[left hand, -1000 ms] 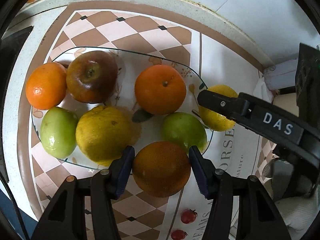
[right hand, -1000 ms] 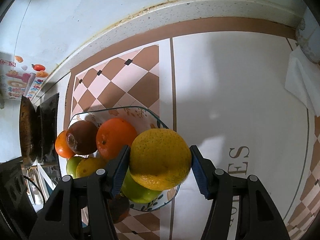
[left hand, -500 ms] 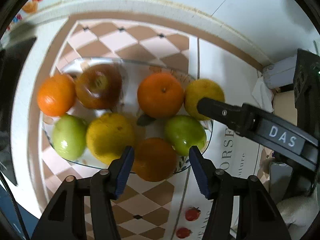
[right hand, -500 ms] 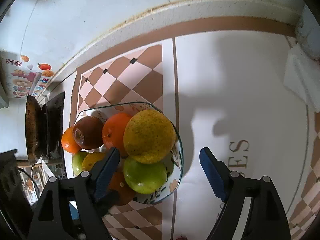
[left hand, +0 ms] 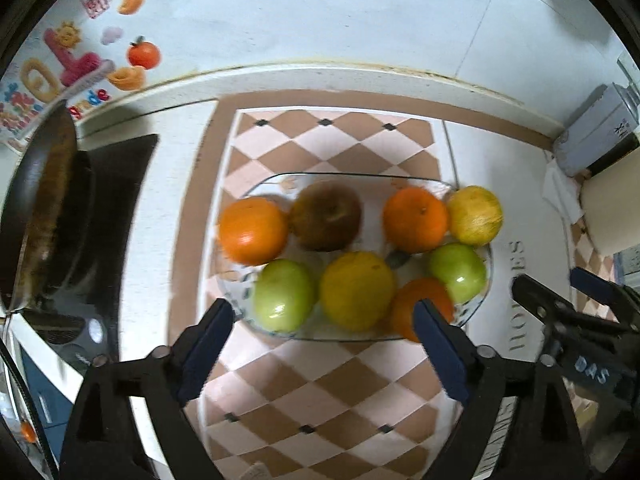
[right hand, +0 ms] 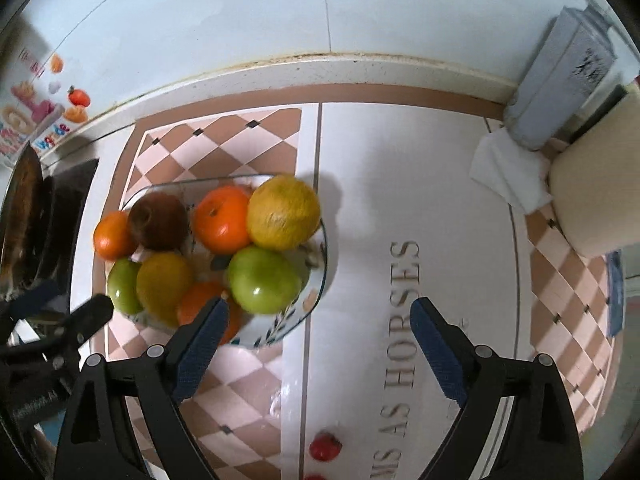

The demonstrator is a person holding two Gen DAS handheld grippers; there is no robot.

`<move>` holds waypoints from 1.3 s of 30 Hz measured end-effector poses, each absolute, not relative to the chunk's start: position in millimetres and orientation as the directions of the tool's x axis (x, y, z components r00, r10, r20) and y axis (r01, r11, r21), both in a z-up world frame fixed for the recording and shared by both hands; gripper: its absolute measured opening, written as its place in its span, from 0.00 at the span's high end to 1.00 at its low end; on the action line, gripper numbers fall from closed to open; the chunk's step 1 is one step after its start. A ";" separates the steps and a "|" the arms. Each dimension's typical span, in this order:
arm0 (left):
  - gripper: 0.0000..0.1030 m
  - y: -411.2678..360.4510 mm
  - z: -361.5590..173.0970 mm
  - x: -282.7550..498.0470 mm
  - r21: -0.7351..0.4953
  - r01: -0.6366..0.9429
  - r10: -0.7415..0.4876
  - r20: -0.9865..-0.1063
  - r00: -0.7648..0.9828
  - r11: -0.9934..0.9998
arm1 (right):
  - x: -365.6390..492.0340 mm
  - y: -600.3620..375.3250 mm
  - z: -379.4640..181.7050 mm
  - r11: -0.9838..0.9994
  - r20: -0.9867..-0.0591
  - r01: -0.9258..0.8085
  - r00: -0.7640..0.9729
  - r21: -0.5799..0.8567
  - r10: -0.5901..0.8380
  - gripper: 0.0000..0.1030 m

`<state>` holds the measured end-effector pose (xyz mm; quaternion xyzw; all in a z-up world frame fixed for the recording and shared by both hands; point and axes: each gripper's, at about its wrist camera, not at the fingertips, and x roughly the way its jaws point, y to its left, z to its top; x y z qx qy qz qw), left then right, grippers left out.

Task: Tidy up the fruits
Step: 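Raise both tools away from the plate, then lower both tools and grasp a red tomato with each gripper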

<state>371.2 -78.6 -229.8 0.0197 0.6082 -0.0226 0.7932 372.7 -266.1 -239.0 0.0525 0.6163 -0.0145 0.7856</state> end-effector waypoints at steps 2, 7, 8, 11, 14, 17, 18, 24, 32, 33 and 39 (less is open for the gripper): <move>0.05 -70.9 -224.9 364.4 0.010 0.063 -0.007 -0.961 0.277 0.998 | 359.7 -259.3 -229.3 0.994 -0.965 0.091 0.260 0.054 0.029 0.08; 0.05 -51.6 -210.4 346.9 0.014 0.057 -0.004 -0.950 0.312 0.998 | 334.2 -246.9 -205.0 0.993 -0.952 0.108 0.305 0.039 0.004 0.08; 0.05 -49.0 -206.5 343.4 0.009 0.062 -0.011 -0.948 0.320 0.998 | 327.9 -244.5 -198.8 0.993 -0.949 0.111 0.316 0.038 0.001 0.08; 0.05 -43.3 -192.0 330.9 0.016 0.073 -0.011 -0.933 0.360 0.997 | 312.6 -241.0 -182.7 0.992 -0.940 0.121 0.341 0.035 -0.008 0.08; 0.05 -40.9 -178.4 318.3 0.026 0.081 -0.008 -0.921 0.390 0.996 | 296.4 -236.9 -164.7 0.992 -0.929 0.120 0.369 0.036 -0.011 0.08; 0.05 -36.6 -159.2 302.3 0.023 0.087 -0.017 -0.903 0.430 0.996 | 280.2 -232.4 -147.2 0.993 -0.917 0.115 0.399 0.035 -0.014 0.08; 0.05 -35.6 -154.6 298.5 0.022 0.087 -0.018 -0.898 0.439 0.996 | 273.7 -230.7 -140.0 0.993 -0.912 0.114 0.411 0.036 -0.014 0.08; 0.05 -29.8 -119.5 268.5 0.006 0.096 -0.043 -0.863 0.504 0.995 | 237.7 -222.5 -101.0 0.992 -0.878 0.112 0.479 0.051 -0.009 0.08; 0.05 -22.5 -84.8 229.1 -0.008 0.122 -0.077 -0.817 0.571 0.993 | 191.9 -212.9 -57.9 0.992 -0.834 0.110 0.552 0.060 -0.011 0.08; 0.05 -22.5 -81.7 224.9 -0.007 0.123 -0.078 -0.812 0.578 0.992 | 187.3 -211.4 -53.9 0.992 -0.829 0.110 0.560 0.057 -0.015 0.08; 0.05 -18.3 -68.8 200.4 -0.024 0.136 -0.102 -0.791 0.603 0.990 | 163.2 -203.4 -34.3 0.991 -0.804 0.119 0.594 0.055 -0.027 0.08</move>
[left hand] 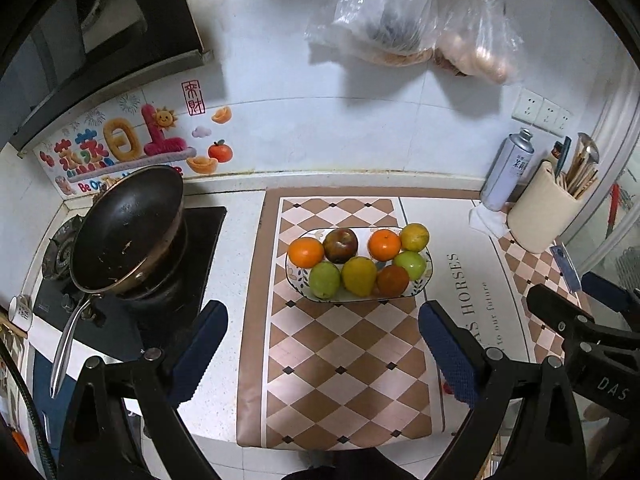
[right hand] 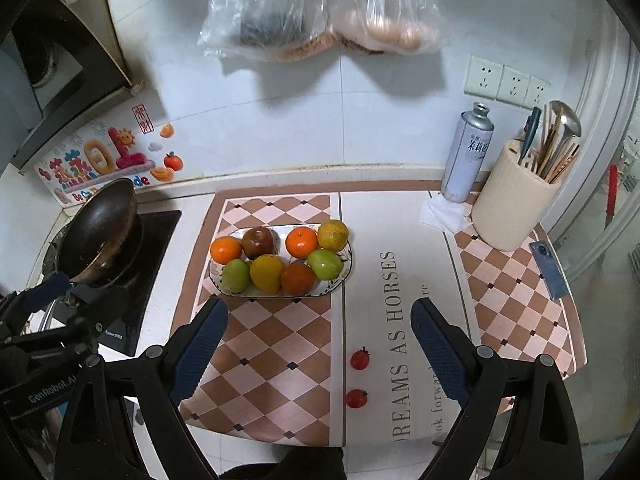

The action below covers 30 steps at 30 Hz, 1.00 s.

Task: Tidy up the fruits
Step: 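Lower both tools and grasp a red tomato with each gripper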

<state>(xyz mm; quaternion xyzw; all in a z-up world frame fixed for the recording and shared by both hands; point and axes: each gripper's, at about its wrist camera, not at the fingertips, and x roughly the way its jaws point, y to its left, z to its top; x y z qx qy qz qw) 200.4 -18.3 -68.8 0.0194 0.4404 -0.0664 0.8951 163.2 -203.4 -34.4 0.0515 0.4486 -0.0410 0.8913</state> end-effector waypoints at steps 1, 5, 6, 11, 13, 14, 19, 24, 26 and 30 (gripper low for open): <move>0.05 -17.6 -67.9 197.4 -0.024 0.140 -0.105 -0.789 0.606 0.990 | 160.3 -202.5 -32.9 0.991 -0.802 0.123 0.597 0.061 -0.025 0.08; 0.05 -13.7 -69.2 191.9 -0.035 0.145 -0.116 -0.793 0.598 0.989 | 155.5 -206.7 -38.8 0.982 -0.812 0.146 0.583 0.118 0.011 0.08; 0.05 -12.6 -70.9 191.5 -0.039 0.144 -0.118 -0.795 0.595 0.989 | 155.2 -209.7 -43.0 0.979 -0.815 0.151 0.578 0.140 0.028 0.08; 0.01 -15.6 -92.5 196.2 0.005 0.133 -0.071 -0.825 0.561 0.991 | 163.3 -237.3 -101.8 0.955 -0.878 0.223 0.473 0.193 0.067 0.08; 0.01 -19.4 -107.0 200.4 0.029 0.127 -0.044 -0.841 0.539 0.991 | 168.0 -247.2 -132.3 0.951 -0.903 0.240 0.421 0.195 0.079 0.08; 0.01 -22.1 -114.8 202.9 0.041 0.124 -0.030 -0.850 0.525 0.991 | 170.2 -253.8 -156.2 0.950 -0.921 0.252 0.383 0.184 0.077 0.08; 0.01 -47.5 -166.1 221.8 0.101 0.134 0.032 -0.900 0.435 0.986 | 175.5 -276.2 -251.4 0.938 -0.967 0.291 0.225 0.187 0.122 0.17; 0.01 -75.1 -215.8 239.2 0.109 0.156 0.055 -0.947 0.317 0.982 | 173.5 -282.3 -319.5 0.929 -0.975 0.302 0.119 0.216 0.188 0.33; 0.01 -86.3 -232.7 244.5 0.121 0.171 0.069 -0.958 0.278 0.978 | 174.0 -278.3 -331.4 0.937 -0.975 0.273 0.114 0.217 0.193 0.41; 0.01 -104.0 -253.1 252.8 0.098 0.184 0.058 -0.976 0.210 0.978 | 180.7 -270.7 -327.7 0.956 -0.975 0.206 0.125 0.208 0.185 0.68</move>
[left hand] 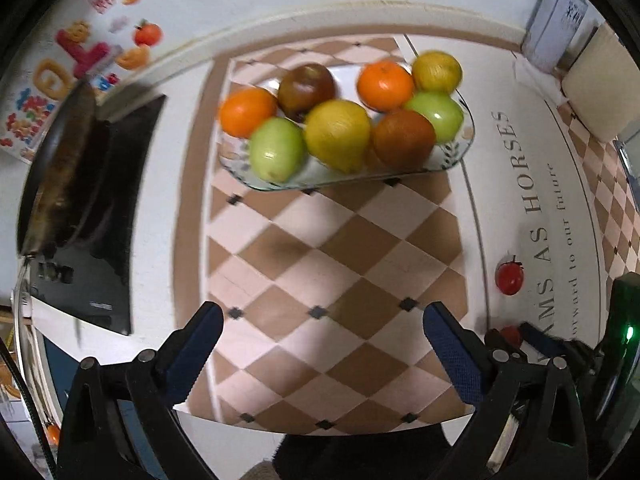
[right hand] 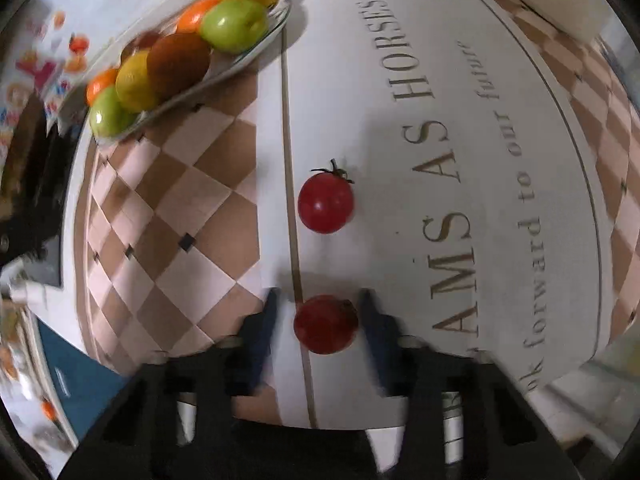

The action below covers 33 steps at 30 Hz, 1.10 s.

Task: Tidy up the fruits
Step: 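Lower both tools and grasp a red tomato with each gripper, then carry both red tomatoes onto the plate and open both grippers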

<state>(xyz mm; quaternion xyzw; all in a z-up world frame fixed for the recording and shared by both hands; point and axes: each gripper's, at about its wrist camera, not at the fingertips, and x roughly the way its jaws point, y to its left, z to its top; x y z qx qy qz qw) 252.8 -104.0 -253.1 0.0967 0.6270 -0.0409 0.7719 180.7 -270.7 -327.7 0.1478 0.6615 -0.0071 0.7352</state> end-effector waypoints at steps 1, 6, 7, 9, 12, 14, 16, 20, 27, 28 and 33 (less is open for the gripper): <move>0.01 -109.3 -256.0 255.2 0.086 0.187 0.049 -0.979 0.196 0.979 | 180.5 -273.7 -324.4 0.957 -0.974 0.204 0.137 0.207 0.181 0.68; 0.01 -140.1 -265.4 267.6 0.020 0.228 -0.014 -0.989 0.146 0.973 | 178.7 -306.0 -309.0 0.941 -0.965 0.251 0.191 0.227 0.182 0.68; 0.01 -147.8 -269.6 271.3 0.001 0.236 -0.029 -0.991 0.127 0.972 | 178.7 -316.7 -307.2 0.935 -0.963 0.268 0.200 0.233 0.182 0.68; 0.01 -165.2 -278.5 275.2 -0.030 0.262 -0.055 -0.994 0.091 0.965 | 182.5 -331.2 -306.1 0.929 -0.963 0.290 0.206 0.230 0.174 0.68; 0.01 -196.1 -294.9 276.4 -0.071 0.326 -0.085 -0.996 0.029 0.943 | 186.2 -355.8 -306.9 0.920 -0.966 0.326 0.205 0.220 0.158 0.68; 0.05 -217.0 -305.9 273.7 -0.097 0.373 -0.101 -0.995 -0.008 0.923 | 186.7 -371.7 -309.7 0.912 -0.967 0.349 0.203 0.216 0.151 0.68; 0.15 -232.5 -313.7 270.5 -0.105 0.407 -0.105 -0.994 -0.024 0.907 | 186.9 -379.6 -310.7 0.907 -0.968 0.364 0.204 0.214 0.146 0.68; 0.40 -253.4 -329.0 266.3 -0.107 0.452 -0.097 -0.994 -0.045 0.885 | 183.7 -394.8 -315.3 0.898 -0.967 0.382 0.204 0.219 0.150 0.68; 0.75 -262.3 -337.6 267.7 -0.097 0.470 -0.100 -0.995 -0.019 0.877 | 187.3 -398.0 -315.8 0.897 -0.967 0.383 0.204 0.221 0.151 0.68; 0.77 -262.0 -337.2 268.9 -0.106 0.469 -0.110 -0.994 -0.018 0.877 | 188.8 -397.5 -314.6 0.898 -0.967 0.380 0.207 0.222 0.151 0.68; 0.78 -249.3 -327.9 272.7 -0.116 0.448 -0.133 -0.991 0.005 0.886 | 195.5 -394.1 -301.4 0.905 -0.959 0.352 0.229 0.239 0.164 0.68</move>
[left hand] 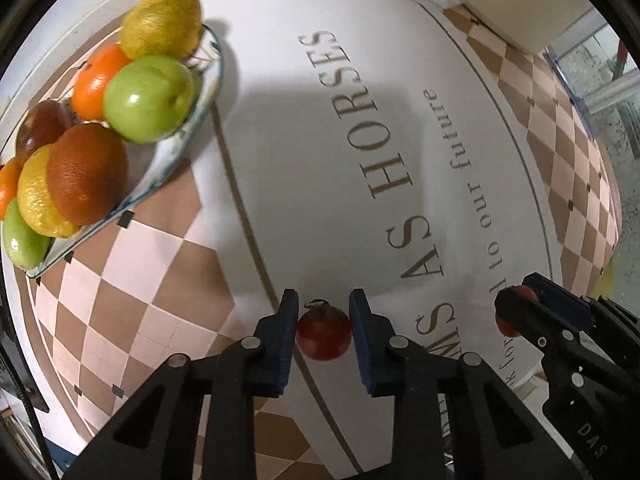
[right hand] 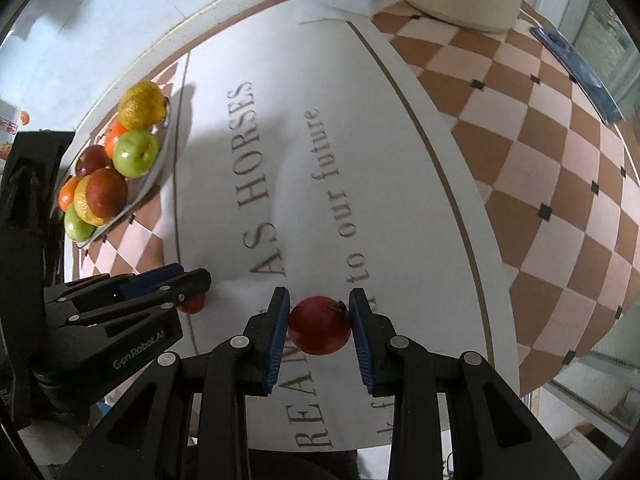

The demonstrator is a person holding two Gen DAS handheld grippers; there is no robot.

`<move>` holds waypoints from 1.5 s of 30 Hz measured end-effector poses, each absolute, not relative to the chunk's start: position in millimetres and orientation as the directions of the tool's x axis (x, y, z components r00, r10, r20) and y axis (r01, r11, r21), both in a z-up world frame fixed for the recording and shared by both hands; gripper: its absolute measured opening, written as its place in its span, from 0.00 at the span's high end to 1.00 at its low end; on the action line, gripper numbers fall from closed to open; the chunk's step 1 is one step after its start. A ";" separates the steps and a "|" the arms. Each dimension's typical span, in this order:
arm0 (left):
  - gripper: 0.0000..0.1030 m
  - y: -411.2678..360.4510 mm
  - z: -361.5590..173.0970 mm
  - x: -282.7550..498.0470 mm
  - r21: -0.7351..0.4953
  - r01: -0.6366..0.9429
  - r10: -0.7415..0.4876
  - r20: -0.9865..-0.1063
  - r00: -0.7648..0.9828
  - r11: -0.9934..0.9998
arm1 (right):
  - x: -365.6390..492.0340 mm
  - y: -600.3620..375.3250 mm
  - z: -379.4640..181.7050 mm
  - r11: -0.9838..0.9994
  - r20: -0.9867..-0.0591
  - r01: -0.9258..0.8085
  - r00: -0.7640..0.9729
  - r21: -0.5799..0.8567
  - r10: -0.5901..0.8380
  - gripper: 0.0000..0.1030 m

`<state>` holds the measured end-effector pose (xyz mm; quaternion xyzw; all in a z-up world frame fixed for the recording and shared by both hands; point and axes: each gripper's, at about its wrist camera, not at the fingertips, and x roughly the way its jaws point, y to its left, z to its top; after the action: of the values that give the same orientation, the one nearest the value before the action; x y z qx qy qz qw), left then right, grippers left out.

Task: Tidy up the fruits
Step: 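Carry both red tomatoes onto the plate and open both grippers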

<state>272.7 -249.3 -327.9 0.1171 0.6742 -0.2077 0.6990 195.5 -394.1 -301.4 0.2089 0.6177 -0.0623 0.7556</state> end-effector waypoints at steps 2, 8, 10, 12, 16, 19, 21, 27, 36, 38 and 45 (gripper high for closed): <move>0.79 -237.4 -317.0 275.2 -0.132 0.430 -0.155 -0.988 0.019 0.893 | 201.6 -390.8 -295.8 0.907 -0.954 0.338 0.243 0.251 0.174 0.68; 0.79 -180.9 -277.0 293.4 -0.180 0.326 -0.220 -0.971 0.091 0.928 | 233.4 -373.7 -280.9 0.898 -0.922 0.283 0.292 0.338 0.255 0.68; 0.79 -158.8 -266.4 301.0 -0.202 0.270 -0.239 -0.965 0.109 0.941 | 246.2 -367.8 -280.5 0.882 -0.905 0.271 0.302 0.384 0.301 0.68; 0.79 -134.1 -258.0 308.3 -0.221 0.215 -0.253 -0.958 0.133 0.951 | 260.6 -359.4 -281.2 0.864 -0.885 0.260 0.309 0.431 0.348 0.68; 0.79 -101.7 -248.9 322.5 -0.246 0.140 -0.266 -0.953 0.145 0.959 | 279.8 -344.2 -285.6 0.840 -0.866 0.258 0.299 0.477 0.400 0.68; 0.76 -91.9 -259.3 320.3 -0.310 0.095 -0.318 -0.944 0.086 0.946 | 280.5 -340.9 -284.3 0.855 -0.876 0.246 0.292 0.458 0.385 0.68; 0.70 -106.4 -270.3 318.0 -0.331 0.099 -0.336 -0.941 0.039 0.938 | 276.4 -345.0 -285.8 0.868 -0.889 0.246 0.281 0.432 0.363 0.68; 0.66 -164.9 -294.5 304.5 -0.321 0.223 -0.315 -0.947 -0.064 0.920 | 256.5 -375.0 -295.3 0.876 -0.915 0.302 0.268 0.377 0.301 0.68; 0.66 -214.1 -328.1 288.0 -0.248 0.383 -0.201 -0.967 -0.158 0.890 | 230.9 -406.1 -305.1 0.846 -0.922 0.388 0.271 0.367 0.276 0.68; 0.66 -220.1 -331.9 285.5 -0.214 0.410 -0.170 -0.975 -0.142 0.887 | 229.1 -407.2 -305.4 0.844 -0.922 0.391 0.273 0.367 0.275 0.68; 0.74 -219.2 -327.8 289.0 -0.190 0.403 -0.166 -0.982 -0.094 0.895 | 232.7 -404.3 -299.9 0.845 -0.914 0.375 0.291 0.380 0.282 0.68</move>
<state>289.0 -219.2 -327.8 0.0838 0.7083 -0.2129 0.6678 232.7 -404.3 -299.9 0.2763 0.5946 -0.0310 0.7544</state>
